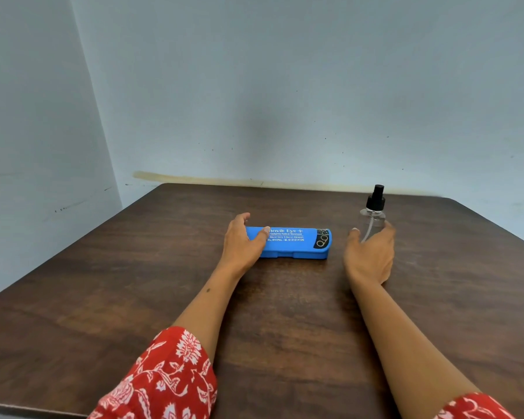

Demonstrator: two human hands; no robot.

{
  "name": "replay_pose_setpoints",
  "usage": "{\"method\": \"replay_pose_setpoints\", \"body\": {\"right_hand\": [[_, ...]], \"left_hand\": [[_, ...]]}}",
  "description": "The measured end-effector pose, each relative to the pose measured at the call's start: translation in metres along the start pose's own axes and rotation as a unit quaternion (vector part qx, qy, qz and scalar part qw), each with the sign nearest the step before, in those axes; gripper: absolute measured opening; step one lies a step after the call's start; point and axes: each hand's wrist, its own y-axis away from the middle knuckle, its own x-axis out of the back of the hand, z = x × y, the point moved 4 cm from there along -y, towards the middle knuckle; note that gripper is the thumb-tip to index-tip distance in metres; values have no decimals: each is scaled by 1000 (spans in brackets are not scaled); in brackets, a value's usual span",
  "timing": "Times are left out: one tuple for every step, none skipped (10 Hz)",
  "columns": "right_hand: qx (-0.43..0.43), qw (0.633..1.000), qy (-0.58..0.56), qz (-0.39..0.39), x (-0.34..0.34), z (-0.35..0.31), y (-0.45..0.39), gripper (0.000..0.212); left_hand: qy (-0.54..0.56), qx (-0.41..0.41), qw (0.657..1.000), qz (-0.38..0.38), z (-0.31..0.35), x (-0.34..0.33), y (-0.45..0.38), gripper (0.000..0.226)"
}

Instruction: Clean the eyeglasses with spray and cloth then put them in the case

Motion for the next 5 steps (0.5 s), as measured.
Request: {"method": "replay_pose_setpoints", "body": {"right_hand": [[2, 1000, 4, -12, 0, -1, 1, 56], [12, 1000, 4, -19, -1, -1, 2, 57], [11, 1000, 6, -25, -2, -2, 4, 57], [11, 1000, -2, -29, -2, -2, 5, 59], [40, 999, 0, -4, 2, -7, 10, 73]], "left_hand": [[-2, 1, 1000, -8, 0, -1, -1, 58], [3, 2, 1000, 1, 0, -1, -1, 58], [9, 1, 1000, 8, 1, 0, 0, 59], [10, -2, 1000, 9, 2, 0, 2, 59], [-15, -40, 998, 44, 8, 3, 7, 60]]}}
